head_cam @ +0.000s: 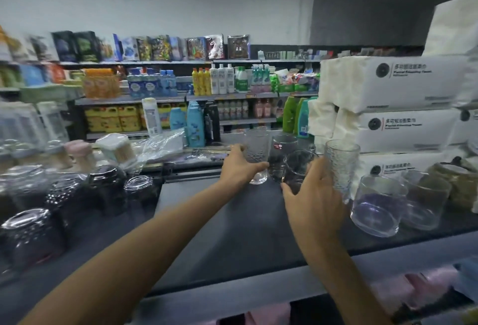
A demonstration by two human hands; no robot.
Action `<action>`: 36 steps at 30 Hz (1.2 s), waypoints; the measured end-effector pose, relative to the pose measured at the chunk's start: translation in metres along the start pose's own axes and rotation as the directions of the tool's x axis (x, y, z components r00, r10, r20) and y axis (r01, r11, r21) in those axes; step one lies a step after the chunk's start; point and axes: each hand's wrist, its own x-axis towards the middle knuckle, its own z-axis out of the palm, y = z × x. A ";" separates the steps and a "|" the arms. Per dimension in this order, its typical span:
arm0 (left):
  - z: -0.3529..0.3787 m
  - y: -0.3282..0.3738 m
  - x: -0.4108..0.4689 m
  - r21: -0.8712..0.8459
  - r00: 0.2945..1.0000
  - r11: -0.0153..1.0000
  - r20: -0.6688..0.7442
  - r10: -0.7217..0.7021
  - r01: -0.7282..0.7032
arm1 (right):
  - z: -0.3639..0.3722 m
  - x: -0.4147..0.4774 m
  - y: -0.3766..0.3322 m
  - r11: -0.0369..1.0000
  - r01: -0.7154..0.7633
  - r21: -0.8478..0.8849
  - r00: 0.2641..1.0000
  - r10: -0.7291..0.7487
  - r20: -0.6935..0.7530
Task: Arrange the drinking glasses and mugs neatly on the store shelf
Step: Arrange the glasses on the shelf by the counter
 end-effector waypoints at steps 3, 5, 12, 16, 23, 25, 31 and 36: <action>-0.003 0.004 -0.008 -0.035 0.998 0.999 -0.051 -0.026 0.025 | -0.001 -0.004 0.002 0.984 0.035 0.174 0.999 -0.028 -0.042; -0.012 0.000 -0.019 -0.063 0.994 0.997 -0.103 -0.044 0.038 | -0.008 -0.008 -0.002 0.951 0.066 0.301 0.996 -0.044 -0.078; -0.113 -0.021 -0.108 -0.141 0.970 0.988 -0.243 0.028 -0.064 | -0.046 -0.045 -0.052 0.660 0.149 0.736 0.985 -0.166 -0.050; -0.184 -0.032 -0.174 -0.078 0.947 0.992 -0.314 0.068 -0.097 | -0.050 -0.077 -0.088 0.329 0.011 0.944 0.974 -0.218 0.064; -0.298 -0.075 -0.275 -0.006 0.834 0.999 -0.550 0.040 -0.052 | -0.043 -0.136 -0.165 0.033 -0.238 0.971 0.905 -0.356 0.234; -0.328 -0.092 -0.286 0.004 0.806 0.999 -0.591 0.032 -0.037 | -0.038 -0.155 -0.188 0.023 -0.258 0.966 0.897 -0.366 0.249; -0.400 -0.154 -0.261 0.030 0.785 1.000 -0.619 0.021 -0.003 | -0.017 -0.201 -0.247 0.070 -0.280 0.958 0.905 -0.313 0.287; -0.434 -0.199 -0.208 0.059 0.818 0.998 -0.575 0.032 0.003 | -0.005 -0.223 -0.266 0.186 -0.258 0.948 0.922 -0.244 0.299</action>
